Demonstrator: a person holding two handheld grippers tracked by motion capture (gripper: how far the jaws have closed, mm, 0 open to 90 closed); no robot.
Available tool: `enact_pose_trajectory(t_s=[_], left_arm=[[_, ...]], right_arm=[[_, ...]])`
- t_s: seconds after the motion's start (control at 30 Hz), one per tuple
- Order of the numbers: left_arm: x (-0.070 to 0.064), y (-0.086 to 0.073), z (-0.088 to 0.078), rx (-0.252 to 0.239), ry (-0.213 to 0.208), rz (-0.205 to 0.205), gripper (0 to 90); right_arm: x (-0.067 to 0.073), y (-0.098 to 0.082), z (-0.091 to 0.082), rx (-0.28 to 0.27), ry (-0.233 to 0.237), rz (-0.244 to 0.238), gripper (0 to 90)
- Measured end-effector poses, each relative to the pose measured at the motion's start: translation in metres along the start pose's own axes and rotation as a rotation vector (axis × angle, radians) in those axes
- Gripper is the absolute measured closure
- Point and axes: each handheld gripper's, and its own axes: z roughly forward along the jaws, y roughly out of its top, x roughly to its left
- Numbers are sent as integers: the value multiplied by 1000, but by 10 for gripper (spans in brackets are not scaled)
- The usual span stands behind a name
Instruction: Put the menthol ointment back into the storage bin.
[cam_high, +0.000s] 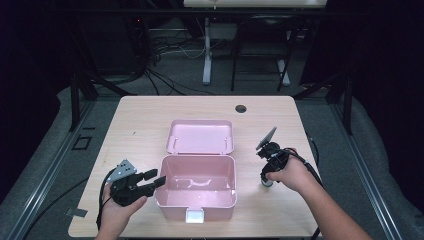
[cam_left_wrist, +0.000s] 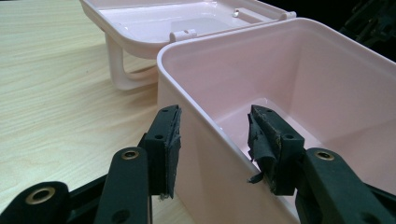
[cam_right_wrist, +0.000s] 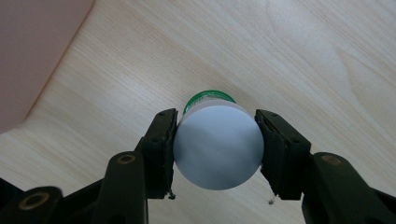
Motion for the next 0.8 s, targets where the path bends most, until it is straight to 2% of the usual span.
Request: enact_pose_trajectory(t_s=[0.13,0.4,0.73,0.8], left_arm=[[0,1,-1,0,0,-2,537],[1,1,-2,-6,0,-10,538],[1,1,-2,-4,0,-7,537],[1,1,-2,-5,0,-9,537]], right_arm=[[3,2,-7,-13,-5,-17,502],[12,7,-29,-6,-2,-52,502],[21,11,-44,-1,-8,-99,502],[23,12,-47,-13,-7,-107,502]])
